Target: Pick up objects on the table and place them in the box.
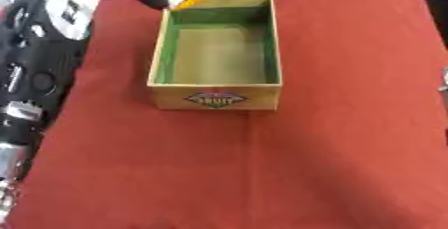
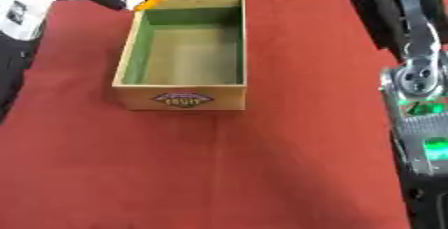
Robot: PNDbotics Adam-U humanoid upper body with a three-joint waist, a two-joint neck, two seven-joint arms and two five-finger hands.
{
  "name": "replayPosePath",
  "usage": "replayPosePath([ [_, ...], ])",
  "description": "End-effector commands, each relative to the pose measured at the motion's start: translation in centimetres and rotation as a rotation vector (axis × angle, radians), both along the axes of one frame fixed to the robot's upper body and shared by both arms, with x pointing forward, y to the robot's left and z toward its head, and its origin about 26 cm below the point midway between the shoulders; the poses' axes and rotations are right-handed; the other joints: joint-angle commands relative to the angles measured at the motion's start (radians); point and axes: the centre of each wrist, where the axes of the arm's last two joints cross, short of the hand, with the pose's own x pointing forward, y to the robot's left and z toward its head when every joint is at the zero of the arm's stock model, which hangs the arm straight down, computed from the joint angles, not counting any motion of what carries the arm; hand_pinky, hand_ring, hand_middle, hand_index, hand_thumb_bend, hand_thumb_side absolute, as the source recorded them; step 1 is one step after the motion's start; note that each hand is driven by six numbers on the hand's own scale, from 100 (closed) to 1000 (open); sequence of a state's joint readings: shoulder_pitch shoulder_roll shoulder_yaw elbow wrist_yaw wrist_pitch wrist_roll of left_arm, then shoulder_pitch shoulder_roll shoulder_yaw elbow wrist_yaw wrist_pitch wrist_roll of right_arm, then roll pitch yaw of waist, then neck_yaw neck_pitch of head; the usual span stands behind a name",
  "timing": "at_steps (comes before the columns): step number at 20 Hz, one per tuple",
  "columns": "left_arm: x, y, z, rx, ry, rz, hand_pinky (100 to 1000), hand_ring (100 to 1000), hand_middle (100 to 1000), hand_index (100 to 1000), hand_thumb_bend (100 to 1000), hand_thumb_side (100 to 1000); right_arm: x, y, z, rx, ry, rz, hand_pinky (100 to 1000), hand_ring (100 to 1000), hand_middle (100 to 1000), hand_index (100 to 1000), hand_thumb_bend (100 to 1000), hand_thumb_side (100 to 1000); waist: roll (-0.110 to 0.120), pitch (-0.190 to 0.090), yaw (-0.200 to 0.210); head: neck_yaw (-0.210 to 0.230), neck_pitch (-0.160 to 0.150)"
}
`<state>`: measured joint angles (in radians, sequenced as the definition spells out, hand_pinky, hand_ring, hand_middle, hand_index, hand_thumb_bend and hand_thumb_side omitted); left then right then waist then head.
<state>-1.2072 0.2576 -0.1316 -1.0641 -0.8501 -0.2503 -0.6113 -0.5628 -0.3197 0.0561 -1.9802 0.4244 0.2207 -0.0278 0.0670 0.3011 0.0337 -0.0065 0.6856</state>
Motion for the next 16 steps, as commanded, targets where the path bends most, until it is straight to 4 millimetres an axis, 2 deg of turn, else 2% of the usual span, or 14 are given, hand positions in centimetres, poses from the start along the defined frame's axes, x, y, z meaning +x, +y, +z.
replayPosePath([
  [1, 0.2, -1.0, 0.0, 0.027, -0.002, -0.003, 378, 514, 514, 724, 100, 334, -0.4, 0.1, 0.9, 0.003, -0.039, 0.010, 816, 848, 635, 856, 177, 1000, -0.001, -0.027, -0.002, 0.003, 0.003],
  [8, 1.1, -1.2, -2.4, 0.081, 0.036, 0.021, 387, 519, 515, 721, 100, 351, -0.4, 0.1, 0.9, 0.003, -0.045, 0.012, 816, 848, 634, 856, 176, 1000, 0.001, -0.025, -0.004, -0.004, 0.022],
  [12, 1.7, -1.2, -4.0, 0.110, 0.081, 0.036, 396, 527, 525, 746, 100, 418, -0.4, 0.1, 1.0, 0.005, -0.049, 0.014, 816, 848, 634, 856, 178, 1000, 0.001, -0.022, -0.008, -0.003, 0.031],
  [14, 1.9, -1.2, -4.7, 0.115, 0.099, 0.042, 411, 547, 543, 779, 100, 485, -0.4, 0.1, 1.0, 0.005, -0.049, 0.013, 816, 848, 632, 855, 179, 1000, 0.001, -0.020, -0.010, 0.001, 0.032],
  [15, 2.0, -1.2, -4.9, 0.117, 0.107, 0.045, 451, 583, 571, 815, 100, 524, -0.4, 0.1, 1.0, 0.005, -0.050, 0.013, 816, 848, 631, 855, 180, 1000, 0.001, -0.019, -0.011, 0.003, 0.032],
  [16, 2.1, -1.2, -5.1, 0.120, 0.111, 0.048, 458, 594, 583, 824, 104, 532, -0.4, 0.1, 1.0, 0.006, -0.049, 0.013, 816, 848, 631, 855, 180, 1000, 0.001, -0.019, -0.011, 0.003, 0.031],
])
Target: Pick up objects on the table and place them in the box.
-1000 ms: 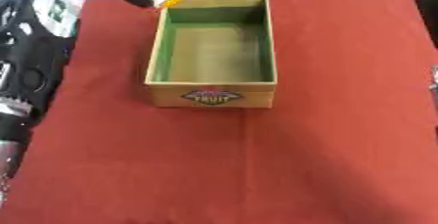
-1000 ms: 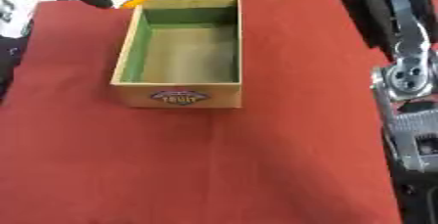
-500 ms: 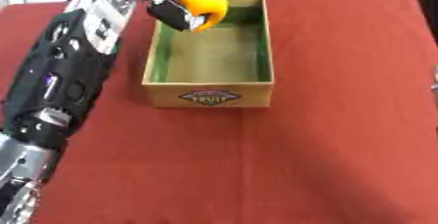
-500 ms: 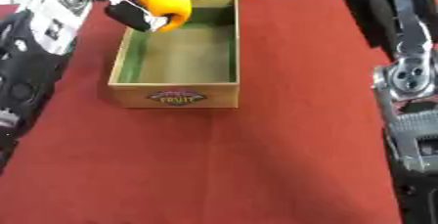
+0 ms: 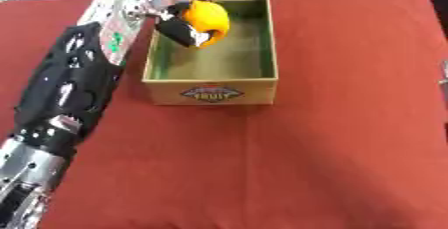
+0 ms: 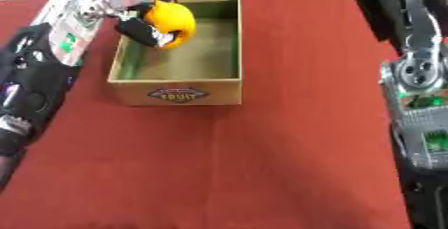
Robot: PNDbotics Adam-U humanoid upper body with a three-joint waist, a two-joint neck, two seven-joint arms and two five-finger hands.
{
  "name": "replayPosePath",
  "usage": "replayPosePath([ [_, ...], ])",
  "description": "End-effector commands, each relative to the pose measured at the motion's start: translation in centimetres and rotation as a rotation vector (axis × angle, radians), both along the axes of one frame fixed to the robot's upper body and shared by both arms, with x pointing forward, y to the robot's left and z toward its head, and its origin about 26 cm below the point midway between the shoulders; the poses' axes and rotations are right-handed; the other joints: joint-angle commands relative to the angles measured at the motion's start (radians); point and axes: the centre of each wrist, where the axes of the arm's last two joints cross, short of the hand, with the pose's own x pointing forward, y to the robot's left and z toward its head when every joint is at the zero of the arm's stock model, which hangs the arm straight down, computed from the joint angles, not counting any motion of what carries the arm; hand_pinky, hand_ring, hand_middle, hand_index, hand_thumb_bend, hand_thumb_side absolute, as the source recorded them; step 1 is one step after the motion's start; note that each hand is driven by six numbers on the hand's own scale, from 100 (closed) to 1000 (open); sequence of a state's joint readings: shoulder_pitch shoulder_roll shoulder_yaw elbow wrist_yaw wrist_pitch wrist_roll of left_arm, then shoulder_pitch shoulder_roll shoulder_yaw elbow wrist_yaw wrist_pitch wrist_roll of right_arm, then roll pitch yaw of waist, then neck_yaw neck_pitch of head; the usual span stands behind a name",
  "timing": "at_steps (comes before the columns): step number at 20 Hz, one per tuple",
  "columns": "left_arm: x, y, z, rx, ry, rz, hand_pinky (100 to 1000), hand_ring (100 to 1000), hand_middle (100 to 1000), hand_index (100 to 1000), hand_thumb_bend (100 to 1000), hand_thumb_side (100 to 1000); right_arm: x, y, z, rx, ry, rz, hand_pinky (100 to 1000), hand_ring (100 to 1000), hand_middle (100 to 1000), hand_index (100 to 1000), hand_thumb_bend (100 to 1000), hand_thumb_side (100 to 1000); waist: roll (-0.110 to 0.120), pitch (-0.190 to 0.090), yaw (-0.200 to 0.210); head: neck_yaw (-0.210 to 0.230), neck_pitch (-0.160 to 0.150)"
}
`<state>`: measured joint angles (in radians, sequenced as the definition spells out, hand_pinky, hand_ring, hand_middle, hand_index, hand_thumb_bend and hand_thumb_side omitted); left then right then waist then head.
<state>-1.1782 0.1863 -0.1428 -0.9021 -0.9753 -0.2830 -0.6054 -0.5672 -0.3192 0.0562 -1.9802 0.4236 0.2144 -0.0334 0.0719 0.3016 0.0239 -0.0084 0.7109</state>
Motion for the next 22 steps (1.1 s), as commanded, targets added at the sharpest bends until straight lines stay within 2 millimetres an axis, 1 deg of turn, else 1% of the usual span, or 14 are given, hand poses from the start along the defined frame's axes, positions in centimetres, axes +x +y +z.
replayPosePath([
  [1, 0.2, 0.3, 0.7, 0.004, -0.019, 0.008, 470, 621, 626, 862, 173, 593, -0.4, 0.1, 0.9, 0.004, -0.037, 0.010, 816, 848, 631, 855, 180, 1000, -0.004, -0.019, -0.002, 0.005, 0.006],
  [2, 0.2, 0.3, 0.5, 0.009, -0.016, 0.009, 456, 629, 661, 881, 221, 628, -0.4, 0.1, 0.9, 0.004, -0.037, 0.010, 816, 848, 631, 855, 179, 1000, -0.004, -0.019, -0.002, 0.005, 0.006],
  [3, 0.3, 0.3, 0.2, 0.013, -0.006, 0.007, 463, 650, 711, 913, 320, 708, -0.4, 0.1, 0.9, 0.005, -0.037, 0.010, 816, 848, 631, 856, 182, 1000, -0.005, -0.019, -0.003, 0.005, 0.006],
  [4, 0.3, 0.3, -0.1, 0.013, 0.010, 0.001, 476, 667, 731, 928, 385, 750, -0.4, 0.1, 0.9, 0.006, -0.036, 0.010, 816, 848, 631, 856, 184, 1000, -0.005, -0.019, -0.003, 0.005, 0.005],
  [5, 0.4, 0.3, -0.3, 0.008, 0.025, -0.005, 522, 707, 763, 948, 537, 827, -0.4, 0.0, 0.9, 0.007, -0.036, 0.009, 816, 848, 631, 856, 183, 1000, -0.005, -0.019, -0.004, 0.006, 0.005],
  [6, 0.4, 0.4, -0.4, 0.002, 0.036, -0.011, 544, 724, 775, 955, 604, 857, -0.4, 0.0, 0.8, 0.008, -0.035, 0.008, 816, 848, 631, 855, 183, 1000, -0.005, -0.019, -0.005, 0.006, 0.006],
  [7, 0.4, 0.4, -0.4, -0.003, 0.041, -0.014, 599, 761, 802, 969, 729, 899, -0.4, 0.0, 0.8, 0.008, -0.035, 0.007, 816, 848, 631, 855, 183, 1000, -0.005, -0.019, -0.005, 0.007, 0.008],
  [9, 0.4, 0.5, -0.2, -0.010, 0.036, -0.015, 649, 800, 842, 991, 820, 906, -0.4, 0.0, 0.9, 0.009, -0.037, 0.007, 816, 848, 631, 855, 183, 1000, -0.005, -0.019, -0.007, 0.008, 0.010],
  [11, 0.3, 0.6, 0.2, -0.010, 0.015, -0.007, 672, 817, 859, 1000, 840, 900, -0.4, 0.0, 0.9, 0.009, -0.037, 0.008, 816, 848, 631, 855, 184, 1000, -0.005, -0.019, -0.007, 0.009, 0.010],
  [12, 0.2, 0.7, 0.4, -0.009, 0.000, 0.004, 713, 849, 897, 1000, 863, 888, -0.4, 0.0, 0.8, 0.009, -0.036, 0.008, 816, 848, 630, 855, 182, 1000, -0.005, -0.019, -0.006, 0.010, 0.011],
  [14, 0.1, 0.9, 0.7, -0.013, -0.027, 0.025, 716, 852, 902, 1000, 849, 876, -0.4, 0.0, 0.8, 0.010, -0.035, 0.008, 815, 848, 630, 855, 183, 1000, -0.005, -0.020, -0.005, 0.010, 0.011],
  [16, 0.0, 1.0, 1.0, -0.033, -0.048, 0.030, 703, 841, 888, 995, 796, 873, -0.4, 0.0, 0.8, 0.011, -0.034, 0.007, 815, 848, 630, 854, 182, 1000, -0.005, -0.022, -0.004, 0.010, 0.011],
  [19, -0.6, 1.1, 2.5, -0.115, -0.110, 0.013, 646, 794, 812, 944, 586, 857, -0.4, -0.1, 0.7, 0.014, -0.033, 0.003, 815, 848, 631, 854, 181, 1000, -0.006, -0.025, -0.001, 0.009, 0.015],
  [22, -1.5, 1.9, 5.1, -0.233, -0.212, -0.020, 582, 736, 743, 898, 389, 840, -0.4, -0.3, 0.6, 0.018, -0.032, -0.008, 815, 847, 631, 854, 177, 1000, -0.006, -0.031, 0.007, 0.000, 0.024],
])
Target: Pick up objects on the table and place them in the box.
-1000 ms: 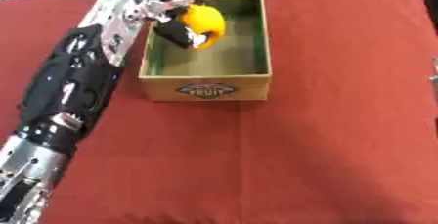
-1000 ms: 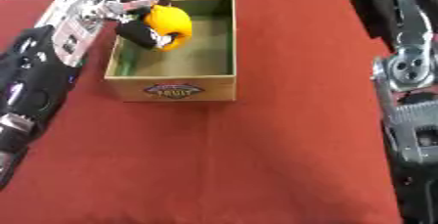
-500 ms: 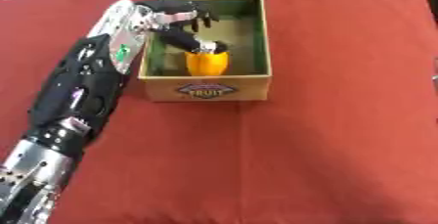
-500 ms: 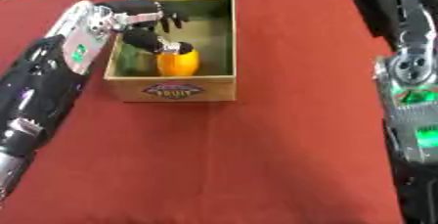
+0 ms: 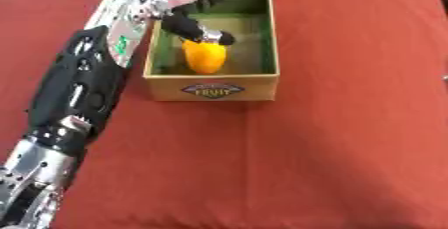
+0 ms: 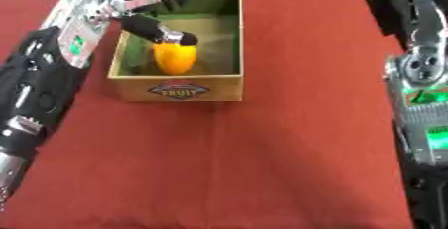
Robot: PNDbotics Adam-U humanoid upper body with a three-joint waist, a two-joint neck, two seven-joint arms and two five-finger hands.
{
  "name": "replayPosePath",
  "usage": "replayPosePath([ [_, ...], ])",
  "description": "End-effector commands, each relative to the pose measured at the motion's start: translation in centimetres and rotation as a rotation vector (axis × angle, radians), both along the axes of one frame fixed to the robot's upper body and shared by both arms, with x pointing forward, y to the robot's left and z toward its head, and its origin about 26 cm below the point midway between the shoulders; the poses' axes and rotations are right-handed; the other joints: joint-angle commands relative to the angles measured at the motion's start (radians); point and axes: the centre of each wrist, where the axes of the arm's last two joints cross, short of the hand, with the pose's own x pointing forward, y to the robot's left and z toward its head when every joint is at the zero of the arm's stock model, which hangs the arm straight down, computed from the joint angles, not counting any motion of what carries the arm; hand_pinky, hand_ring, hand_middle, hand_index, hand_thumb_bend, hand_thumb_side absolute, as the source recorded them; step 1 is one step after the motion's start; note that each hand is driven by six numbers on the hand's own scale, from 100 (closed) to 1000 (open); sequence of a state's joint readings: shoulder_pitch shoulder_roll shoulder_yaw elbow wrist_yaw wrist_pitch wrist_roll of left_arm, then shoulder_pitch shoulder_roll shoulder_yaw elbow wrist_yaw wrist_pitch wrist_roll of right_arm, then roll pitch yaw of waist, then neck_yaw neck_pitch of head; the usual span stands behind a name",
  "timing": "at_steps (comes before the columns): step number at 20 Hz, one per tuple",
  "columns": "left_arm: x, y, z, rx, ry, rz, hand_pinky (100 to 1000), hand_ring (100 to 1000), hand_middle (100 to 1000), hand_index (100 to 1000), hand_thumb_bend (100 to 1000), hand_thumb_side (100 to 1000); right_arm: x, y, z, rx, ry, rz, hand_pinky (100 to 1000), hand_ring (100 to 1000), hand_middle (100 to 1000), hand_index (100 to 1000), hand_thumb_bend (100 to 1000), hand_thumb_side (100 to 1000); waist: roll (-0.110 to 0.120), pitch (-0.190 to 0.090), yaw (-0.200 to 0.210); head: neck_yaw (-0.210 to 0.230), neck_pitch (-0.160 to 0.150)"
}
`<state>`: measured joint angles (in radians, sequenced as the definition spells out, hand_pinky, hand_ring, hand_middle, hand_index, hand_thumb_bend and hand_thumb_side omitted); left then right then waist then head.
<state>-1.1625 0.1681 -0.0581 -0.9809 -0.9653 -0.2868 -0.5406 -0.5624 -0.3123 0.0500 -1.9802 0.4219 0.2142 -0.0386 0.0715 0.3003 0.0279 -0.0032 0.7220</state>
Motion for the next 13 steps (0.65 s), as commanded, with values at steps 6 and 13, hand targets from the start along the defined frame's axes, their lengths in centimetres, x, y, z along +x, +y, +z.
replayPosePath([
  [6, -2.7, 6.1, 6.9, -0.312, -0.280, 0.053, 449, 602, 610, 833, 100, 821, -0.4, -0.6, 0.6, 0.020, -0.041, -0.028, 813, 846, 627, 853, 164, 1000, -0.009, -0.043, 0.029, -0.029, 0.021],
  [13, -5.3, 10.8, 6.4, -0.553, -0.377, 0.142, 425, 573, 577, 807, 100, 787, -0.4, -0.7, 0.7, 0.044, -0.062, -0.039, 811, 845, 627, 854, 144, 1000, -0.022, -0.046, 0.051, -0.049, 0.027],
])
